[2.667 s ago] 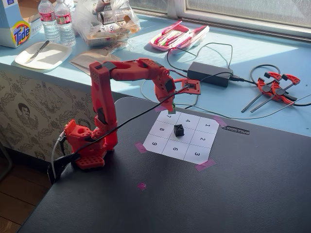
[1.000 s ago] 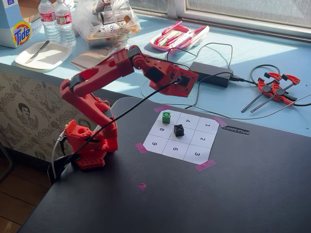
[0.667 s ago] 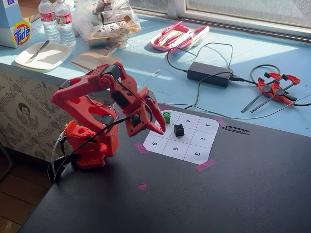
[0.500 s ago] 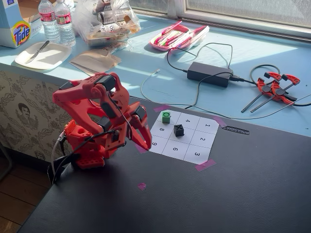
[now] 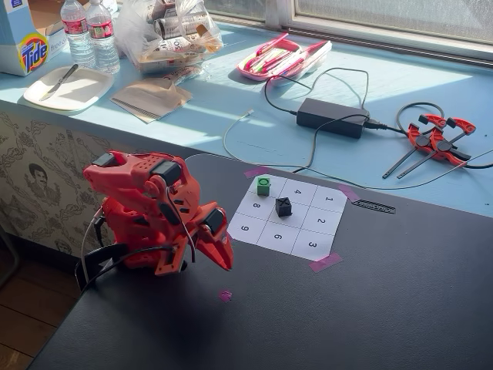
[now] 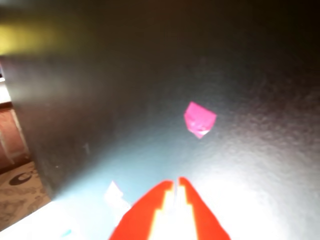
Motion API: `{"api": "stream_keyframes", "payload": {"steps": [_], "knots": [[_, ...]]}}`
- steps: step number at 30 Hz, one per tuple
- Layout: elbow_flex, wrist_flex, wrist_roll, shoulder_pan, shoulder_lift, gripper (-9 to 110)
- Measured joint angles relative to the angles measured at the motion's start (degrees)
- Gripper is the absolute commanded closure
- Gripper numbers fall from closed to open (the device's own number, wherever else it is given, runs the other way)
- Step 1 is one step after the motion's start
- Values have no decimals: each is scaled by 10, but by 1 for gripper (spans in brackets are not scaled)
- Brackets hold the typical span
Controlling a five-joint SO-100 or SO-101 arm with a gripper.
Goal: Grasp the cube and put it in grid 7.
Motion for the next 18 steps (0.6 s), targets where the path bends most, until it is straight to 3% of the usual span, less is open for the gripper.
{"api": "stream_keyframes", "payload": {"steps": [18], "knots": [[41, -33, 20, 6, 3, 101]]}}
